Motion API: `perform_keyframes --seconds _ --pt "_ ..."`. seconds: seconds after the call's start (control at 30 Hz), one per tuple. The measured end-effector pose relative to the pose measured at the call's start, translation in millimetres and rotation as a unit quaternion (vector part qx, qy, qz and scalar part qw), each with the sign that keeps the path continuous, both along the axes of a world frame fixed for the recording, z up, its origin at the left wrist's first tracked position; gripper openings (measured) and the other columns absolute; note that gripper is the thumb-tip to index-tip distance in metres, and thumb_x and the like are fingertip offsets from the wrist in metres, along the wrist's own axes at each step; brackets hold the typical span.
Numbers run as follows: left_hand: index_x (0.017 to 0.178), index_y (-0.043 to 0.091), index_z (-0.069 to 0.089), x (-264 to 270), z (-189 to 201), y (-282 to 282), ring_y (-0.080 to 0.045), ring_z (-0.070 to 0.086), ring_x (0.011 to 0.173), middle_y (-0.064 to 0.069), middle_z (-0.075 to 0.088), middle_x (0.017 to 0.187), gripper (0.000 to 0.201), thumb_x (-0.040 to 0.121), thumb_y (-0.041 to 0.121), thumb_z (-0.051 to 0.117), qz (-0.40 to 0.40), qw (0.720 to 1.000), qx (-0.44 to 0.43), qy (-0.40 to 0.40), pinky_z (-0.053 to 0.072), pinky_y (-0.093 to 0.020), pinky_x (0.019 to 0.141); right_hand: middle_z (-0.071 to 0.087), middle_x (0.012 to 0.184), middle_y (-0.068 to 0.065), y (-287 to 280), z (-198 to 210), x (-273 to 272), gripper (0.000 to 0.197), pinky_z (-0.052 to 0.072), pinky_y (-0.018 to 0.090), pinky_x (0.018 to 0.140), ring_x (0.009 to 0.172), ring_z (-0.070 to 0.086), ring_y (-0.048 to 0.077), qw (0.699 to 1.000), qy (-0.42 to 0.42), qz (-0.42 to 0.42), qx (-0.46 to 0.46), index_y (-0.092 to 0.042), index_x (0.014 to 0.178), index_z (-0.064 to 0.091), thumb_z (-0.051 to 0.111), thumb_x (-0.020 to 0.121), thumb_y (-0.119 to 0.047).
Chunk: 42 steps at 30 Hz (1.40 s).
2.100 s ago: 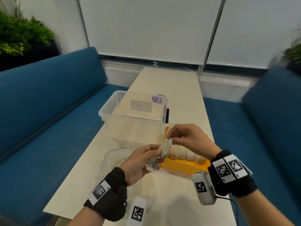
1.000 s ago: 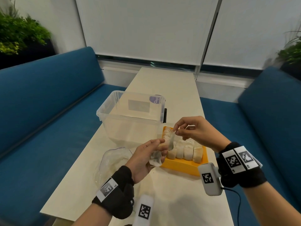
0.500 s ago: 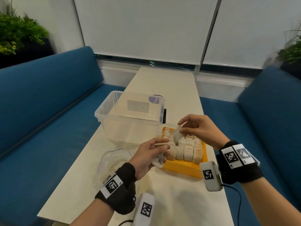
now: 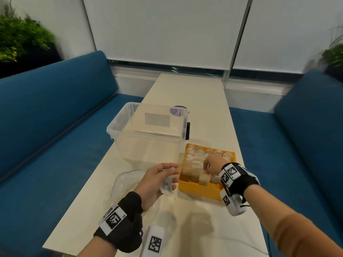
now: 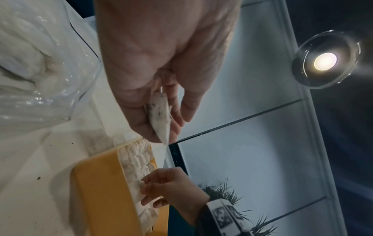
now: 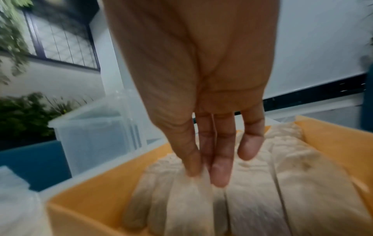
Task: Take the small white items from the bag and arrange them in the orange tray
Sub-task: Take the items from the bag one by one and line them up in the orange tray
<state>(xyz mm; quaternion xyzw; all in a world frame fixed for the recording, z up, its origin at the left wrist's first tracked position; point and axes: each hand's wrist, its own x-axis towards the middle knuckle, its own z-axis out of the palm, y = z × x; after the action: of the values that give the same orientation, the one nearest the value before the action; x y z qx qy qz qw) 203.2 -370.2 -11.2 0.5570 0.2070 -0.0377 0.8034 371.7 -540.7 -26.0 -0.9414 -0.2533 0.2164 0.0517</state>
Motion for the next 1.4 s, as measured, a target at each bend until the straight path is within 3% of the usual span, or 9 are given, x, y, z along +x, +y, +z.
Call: perform_keyframes --seconds 0.27,0.37,0.53,0.67,0.73,0.83,0.93,1.03,1.4 --pt "0.115 0.010 0.066 -1 2 0 -0.022 0.067 0.089 -0.008 0.070 0.108 0.039 0.100 0.039 0.045 0.026 0.999 -0.024 0.024 0.057 -0.031 0.071 0.056 0.124 0.011 2 -7 11 0.022 0.046 0.036 0.094 0.112 0.054 0.029 0.998 -0.058 -0.034 -0.019 -0.013 0.110 0.062 0.051 0.091 -0.007" --pt "0.116 0.011 0.065 3 4 -3 -0.023 0.066 0.098 -0.008 0.070 0.112 0.043 0.100 0.043 0.042 0.033 0.997 -0.063 0.030 0.057 -0.034 0.081 0.062 0.117 0.007 4 9 -3 0.022 0.046 0.038 0.093 0.106 0.058 0.026 0.991 -0.104 -0.039 0.075 -0.018 0.110 0.062 0.051 0.091 -0.014" --pt "0.124 0.009 0.058 12 10 -8 -0.023 0.066 0.101 -0.013 0.064 0.121 0.045 0.100 0.043 0.040 0.057 0.984 -0.163 0.034 0.053 -0.037 0.086 0.063 0.094 -0.004 9 53 -79 0.022 0.044 0.016 0.071 0.077 0.056 0.007 0.953 -0.060 0.087 0.282 -0.025 0.107 0.066 0.059 0.087 -0.019" --pt "0.127 0.009 0.058 17 13 -6 -0.027 0.065 0.094 -0.020 0.060 0.124 0.047 0.100 0.043 0.042 0.050 0.977 -0.200 0.051 0.055 -0.040 0.085 0.051 0.101 -0.008 5 53 -109 0.027 0.048 0.022 0.075 0.082 0.052 0.007 0.952 -0.047 0.157 0.257 -0.034 0.110 0.061 0.063 0.083 -0.027" --pt "0.125 0.007 0.059 17 13 -7 -0.030 0.059 0.102 -0.023 0.055 0.131 0.046 0.100 0.042 0.044 0.043 0.975 -0.210 0.054 0.056 -0.039 0.084 0.055 0.096 -0.007 6 55 -105 0.013 0.048 0.025 0.074 0.079 0.052 0.006 0.948 -0.084 0.124 0.281 -0.025 0.099 0.067 0.062 0.087 -0.024" --pt "0.121 0.000 0.058 16 14 -12 -0.026 0.063 0.091 -0.021 0.060 0.111 0.041 0.101 0.033 0.044 0.035 0.974 -0.217 0.049 0.059 -0.035 0.073 0.061 0.081 -0.010 4 67 -90 0.008 0.044 0.018 0.070 0.072 0.052 0.001 0.934 -0.117 0.080 0.327 -0.018 0.089 0.068 0.061 0.088 -0.017" --pt "0.116 -0.003 0.060 16 14 -17 -0.023 0.065 0.082 -0.021 0.063 0.102 0.034 0.103 0.023 0.042 0.028 0.975 -0.215 0.041 0.059 -0.034 0.074 0.063 0.084 -0.010 -1 81 -83 0.007 0.041 0.011 0.067 0.071 0.053 -0.002 0.937 -0.105 0.092 0.321 -0.019 0.092 0.068 0.063 0.088 -0.021" --pt "0.101 -0.001 0.067 16 16 -18 -0.024 0.067 0.081 -0.021 0.066 0.102 0.036 0.103 0.023 0.041 0.029 0.975 -0.219 0.036 0.052 -0.037 0.085 0.058 0.095 -0.005 -2 78 -91 0.028 0.045 0.022 0.069 0.073 0.052 0.005 0.953 -0.055 0.153 0.257 -0.027 0.108 0.065 0.069 0.080 -0.027" --pt "0.124 0.000 0.057 9 17 -16 -0.027 0.069 0.096 -0.021 0.068 0.113 0.033 0.091 -0.005 0.053 -0.063 0.985 -0.154 -0.045 0.057 -0.038 0.088 0.062 0.092 -0.001 -13 100 -72 0.021 0.051 0.016 0.078 0.082 0.062 0.011 0.923 -0.051 0.107 0.367 -0.014 0.083 0.075 0.065 0.081 0.004"
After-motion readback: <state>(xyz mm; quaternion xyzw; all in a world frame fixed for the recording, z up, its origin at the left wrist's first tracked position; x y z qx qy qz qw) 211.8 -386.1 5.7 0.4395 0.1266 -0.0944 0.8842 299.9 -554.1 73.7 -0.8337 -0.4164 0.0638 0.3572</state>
